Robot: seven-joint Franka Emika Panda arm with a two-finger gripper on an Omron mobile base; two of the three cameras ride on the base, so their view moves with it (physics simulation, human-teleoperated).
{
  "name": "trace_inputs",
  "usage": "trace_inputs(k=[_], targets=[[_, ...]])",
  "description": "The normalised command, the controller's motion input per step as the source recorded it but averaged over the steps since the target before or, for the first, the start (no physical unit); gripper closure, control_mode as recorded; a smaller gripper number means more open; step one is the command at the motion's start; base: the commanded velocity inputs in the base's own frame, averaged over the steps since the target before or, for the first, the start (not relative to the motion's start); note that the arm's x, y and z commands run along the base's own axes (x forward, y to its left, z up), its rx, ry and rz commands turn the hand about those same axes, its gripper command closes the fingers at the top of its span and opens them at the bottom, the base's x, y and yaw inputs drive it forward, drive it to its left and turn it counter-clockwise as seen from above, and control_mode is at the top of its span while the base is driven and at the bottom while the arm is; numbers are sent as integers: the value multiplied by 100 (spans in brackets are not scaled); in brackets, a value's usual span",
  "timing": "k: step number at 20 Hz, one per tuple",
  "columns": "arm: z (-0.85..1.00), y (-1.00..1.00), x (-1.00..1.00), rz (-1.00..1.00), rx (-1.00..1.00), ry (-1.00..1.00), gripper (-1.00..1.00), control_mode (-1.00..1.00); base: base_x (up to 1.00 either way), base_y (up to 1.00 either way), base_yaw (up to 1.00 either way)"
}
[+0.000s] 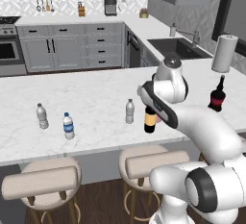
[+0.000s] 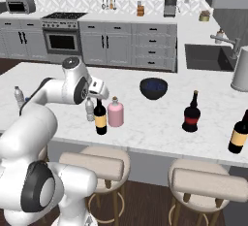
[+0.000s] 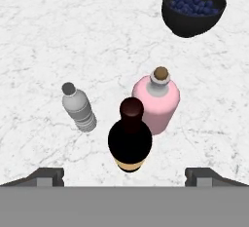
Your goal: Move the plastic bottles in the middle to the plastics group, and the glass bottles in the middle to the glass group.
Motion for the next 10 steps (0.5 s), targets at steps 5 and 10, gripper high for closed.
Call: trace_inputs(k=[5, 10], targets=[[-22, 0, 0, 0, 0, 0, -100, -100, 0, 0, 0], [-18, -5, -2, 0, 0, 1, -100, -100, 0, 0, 0]])
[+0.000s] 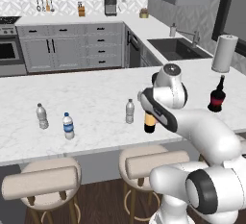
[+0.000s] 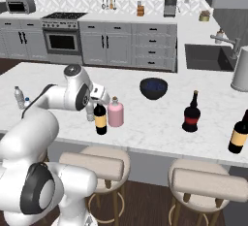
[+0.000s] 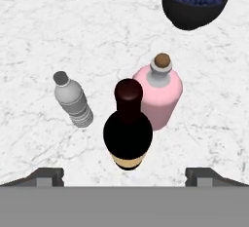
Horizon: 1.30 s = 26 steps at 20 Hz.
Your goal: Move the plastic bottles in the middle to the plastics group, and the glass bottles in the middle to the glass group.
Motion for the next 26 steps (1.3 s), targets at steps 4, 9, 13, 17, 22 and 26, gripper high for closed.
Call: trace_inputs(k=[4, 9, 13, 17, 22, 26], targets=[[-15, -6, 25, 0, 0, 0, -100, -100, 0, 0, 0], [-19, -1, 32, 0, 0, 0, -100, -100, 0, 0, 0], [-25, 0, 6, 0, 0, 0, -100, -100, 0, 0, 0], [-31, 0, 1, 0, 0, 0, -100, -100, 0, 0, 0], [-21, 0, 8, 0, 0, 0, -100, -100, 0, 0, 0], [-2, 0, 18, 0, 0, 0, -100, -100, 0, 0, 0]])
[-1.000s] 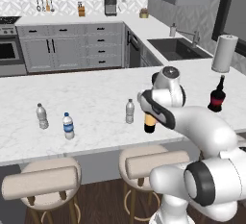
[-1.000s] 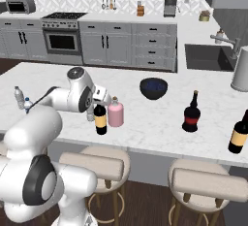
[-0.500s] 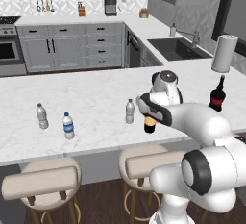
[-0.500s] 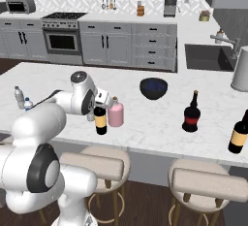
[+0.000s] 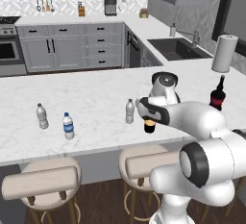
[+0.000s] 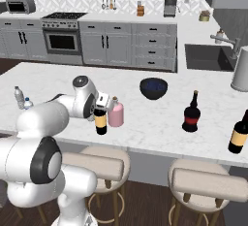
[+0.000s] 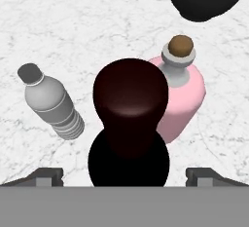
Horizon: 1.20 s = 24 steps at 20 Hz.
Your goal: Move the plastic bottles in the middle to the plastics group, and the glass bottles in the middle to the glass group.
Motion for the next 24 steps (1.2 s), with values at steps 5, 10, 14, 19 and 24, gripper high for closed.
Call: trace_inputs(k=[5, 10, 14, 19, 24], targets=[[-1, 0, 10, 0, 0, 0, -100, -100, 0, 0, 0], [-12, 0, 2, 0, 0, 0, -100, -100, 0, 0, 0], [-19, 0, 8, 0, 0, 0, -100, -100, 0, 0, 0], [-2, 0, 1, 0, 0, 0, -100, -100, 0, 0, 0], [0, 0, 0, 0, 0, 0, 100, -100, 0, 0, 0]])
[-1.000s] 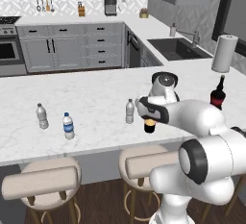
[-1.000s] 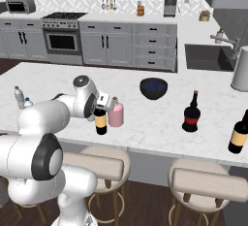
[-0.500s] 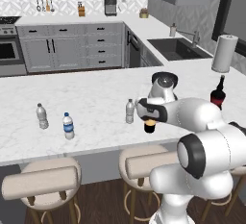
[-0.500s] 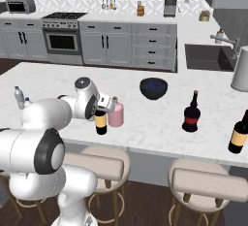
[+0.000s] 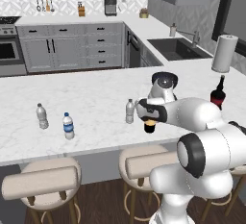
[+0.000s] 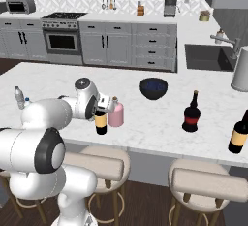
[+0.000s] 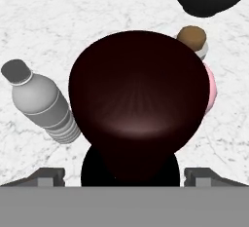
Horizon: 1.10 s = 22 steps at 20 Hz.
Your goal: Move the plastic bottles in the middle to the plastics group, and the glass bottles in the middle to the glass group.
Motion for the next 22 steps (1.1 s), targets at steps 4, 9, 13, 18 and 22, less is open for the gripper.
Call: trace_inputs(k=[4, 9, 13, 18, 22], targets=[[0, 0, 0, 0, 0, 0, 100, -100, 0, 0, 0], [0, 0, -5, 0, 0, 0, 100, -100, 0, 0, 0], [4, -8, -37, 0, 0, 0, 100, -100, 0, 0, 0], [12, -26, -37, 0, 0, 3, 100, -100, 0, 0, 0], [14, -44, -5, 0, 0, 4, 100, -100, 0, 0, 0]])
